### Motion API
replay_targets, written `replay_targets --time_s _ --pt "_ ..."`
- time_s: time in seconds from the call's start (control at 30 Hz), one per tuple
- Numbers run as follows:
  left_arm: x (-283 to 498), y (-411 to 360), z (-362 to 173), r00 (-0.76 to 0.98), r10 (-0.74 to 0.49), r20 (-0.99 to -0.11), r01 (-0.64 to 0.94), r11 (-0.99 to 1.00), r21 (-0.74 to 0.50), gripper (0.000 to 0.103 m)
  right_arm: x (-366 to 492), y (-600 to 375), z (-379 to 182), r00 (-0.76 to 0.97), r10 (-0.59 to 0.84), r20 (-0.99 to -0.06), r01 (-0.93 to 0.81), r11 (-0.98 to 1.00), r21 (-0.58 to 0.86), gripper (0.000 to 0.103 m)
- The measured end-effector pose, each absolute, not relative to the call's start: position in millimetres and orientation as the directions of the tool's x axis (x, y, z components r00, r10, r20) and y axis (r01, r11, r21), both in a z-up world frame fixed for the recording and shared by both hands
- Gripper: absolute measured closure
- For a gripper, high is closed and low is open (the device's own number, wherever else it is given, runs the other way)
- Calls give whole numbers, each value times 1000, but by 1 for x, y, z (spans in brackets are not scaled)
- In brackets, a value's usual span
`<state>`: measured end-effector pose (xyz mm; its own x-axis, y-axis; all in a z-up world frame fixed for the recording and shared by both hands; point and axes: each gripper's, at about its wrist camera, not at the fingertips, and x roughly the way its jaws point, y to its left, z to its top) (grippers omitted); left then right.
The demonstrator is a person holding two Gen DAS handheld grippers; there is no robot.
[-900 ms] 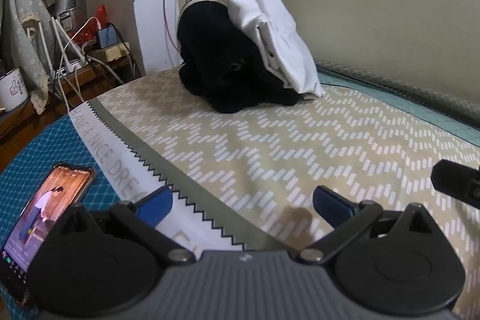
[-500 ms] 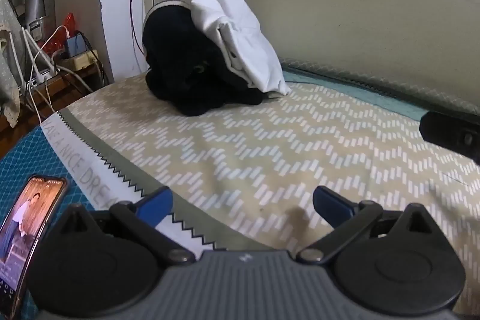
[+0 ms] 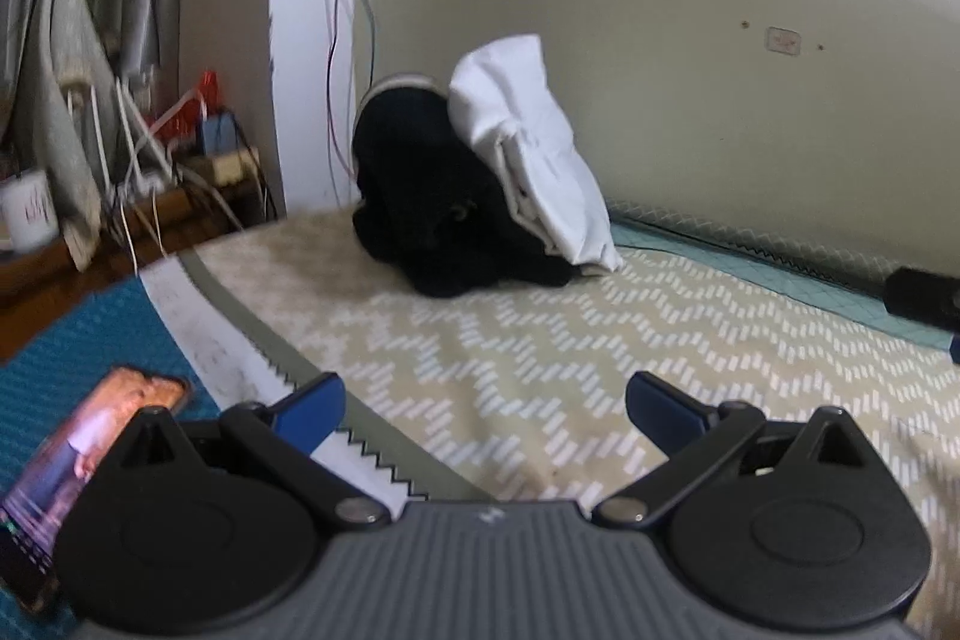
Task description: Fold small clothes
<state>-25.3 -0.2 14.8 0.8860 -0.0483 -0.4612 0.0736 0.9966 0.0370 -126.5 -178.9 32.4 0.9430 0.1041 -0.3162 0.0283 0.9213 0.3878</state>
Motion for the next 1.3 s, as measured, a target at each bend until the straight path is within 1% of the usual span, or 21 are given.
replay_targets --time_s 0.07,0.17,0.27,0.43,0.7,0.97,1.3 --pt "-29 -4 16 896 -35 -442 71 995 64 0 -124 -184 32 942 99 -322 41 915 401 7" --pt "-28 -4 16 895 -29 -446 70 995 75 0 -123 -190 31 939 105 -328 46 906 421 7" --pt "-25 -1 16 887 -35 -461 70 996 58 0 -120 -191 30 934 111 -339 49 901 430 7" --pt "-29 0 12 886 -45 -462 79 995 55 0 -120 -190 28 930 107 -351 57 902 427 7" --pt "-35 -9 11 899 -55 -435 114 987 111 0 -118 -192 27 927 98 -362 76 897 436 7" --pt "-34 -9 10 894 -79 -441 138 985 102 0 -119 -194 25 926 90 -366 91 888 450 7" --pt "-28 -8 9 874 -109 -473 163 984 73 0 -118 -192 25 928 86 -363 88 896 436 7"
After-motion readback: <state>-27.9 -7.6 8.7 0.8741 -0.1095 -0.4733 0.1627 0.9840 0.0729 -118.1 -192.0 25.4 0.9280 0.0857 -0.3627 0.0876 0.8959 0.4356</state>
